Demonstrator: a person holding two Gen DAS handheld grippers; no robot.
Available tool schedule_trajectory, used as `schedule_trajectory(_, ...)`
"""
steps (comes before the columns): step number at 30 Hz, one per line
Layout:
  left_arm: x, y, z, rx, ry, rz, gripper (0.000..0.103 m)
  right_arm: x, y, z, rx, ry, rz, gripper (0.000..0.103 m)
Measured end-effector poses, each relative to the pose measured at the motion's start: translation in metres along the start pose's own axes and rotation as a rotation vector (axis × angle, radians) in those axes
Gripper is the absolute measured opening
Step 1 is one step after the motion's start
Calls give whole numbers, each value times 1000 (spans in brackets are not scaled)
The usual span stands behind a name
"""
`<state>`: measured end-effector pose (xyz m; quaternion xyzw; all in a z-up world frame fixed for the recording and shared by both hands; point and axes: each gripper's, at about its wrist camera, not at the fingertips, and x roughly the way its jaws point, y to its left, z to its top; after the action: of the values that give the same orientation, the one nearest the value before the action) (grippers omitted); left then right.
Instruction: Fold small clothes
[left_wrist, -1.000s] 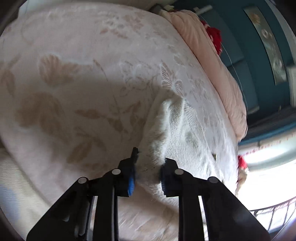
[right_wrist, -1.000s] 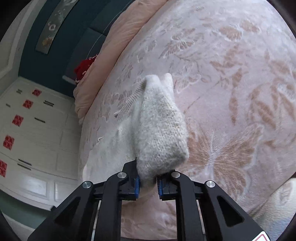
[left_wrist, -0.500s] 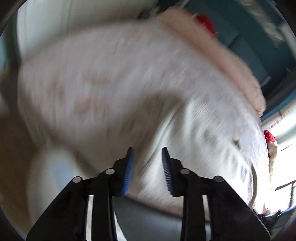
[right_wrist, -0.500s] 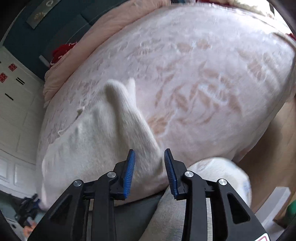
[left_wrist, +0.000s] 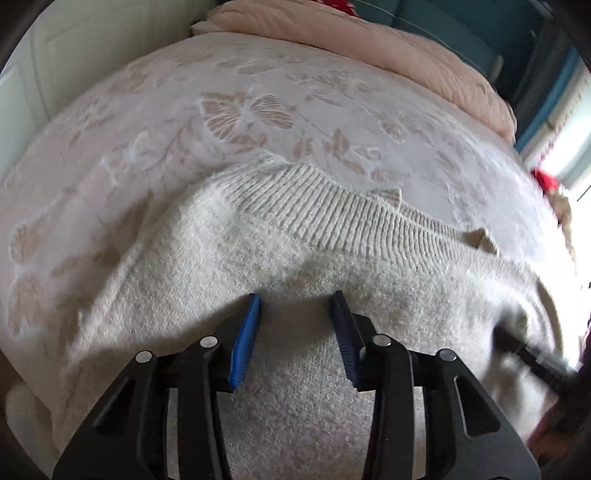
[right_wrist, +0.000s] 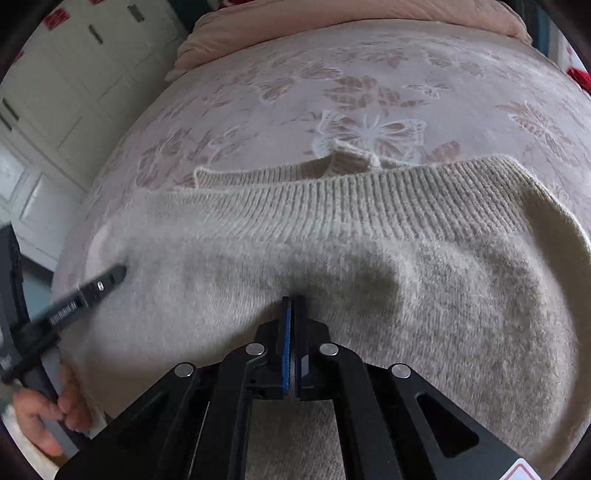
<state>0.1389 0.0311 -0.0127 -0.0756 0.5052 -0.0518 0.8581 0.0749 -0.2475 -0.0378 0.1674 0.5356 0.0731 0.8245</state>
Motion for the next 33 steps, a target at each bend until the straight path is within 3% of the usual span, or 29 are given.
schedule_trajectory(3,0,2,1,10,11,-14,42,-24,2,4,36,-55,31,5)
schedule_trajectory(7,3,2,2,16,0,-5,44,2,-3,-8,7,11,-59,0)
schedule_trajectory(9,-11,2,1,2,1,-29,44,-8,4,-5,19,-8,-47,6)
schedule_trajectory(12,-41,29,0,-119,-41,-150,48,-38,27,-6,-19,-50,16,6)
schedule_trajectory(13,-50,41,-1,-157,-53,-168,56,-43,40,-8,-61,-45,17,6)
schedule_trajectory(15,-63,73,-5,-253,-63,-166,63,-40,60,-6,-123,-30,2,6)
schedule_trajectory(18,-57,120,-17,-415,0,-187,69,-17,79,1,-157,25,-14,6)
schedule_trajectory(21,-38,146,-34,-536,92,-225,71,28,90,5,-155,168,-29,6)
schedule_trajectory(23,-30,151,-43,-565,87,-247,72,47,92,3,-176,189,-58,5)
schedule_trajectory(25,-28,146,-45,-562,58,-255,82,50,92,6,-162,206,-67,5)
schedule_trajectory(26,-27,141,-43,-546,57,-241,82,51,91,8,-154,216,-66,5)
schedule_trajectory(27,-24,132,-38,-506,68,-216,78,53,91,9,-153,229,-65,5)
schedule_trajectory(28,-24,128,-34,-487,71,-219,51,54,90,10,-153,235,-63,4)
schedule_trajectory(29,-22,125,-31,-471,78,-267,30,55,88,10,-145,238,-59,4)
schedule_trajectory(30,-17,123,-28,-494,126,-323,22,55,87,10,-136,239,-54,4)
schedule_trajectory(33,-34,121,-17,-543,88,-372,13,56,84,10,-122,230,-46,3)
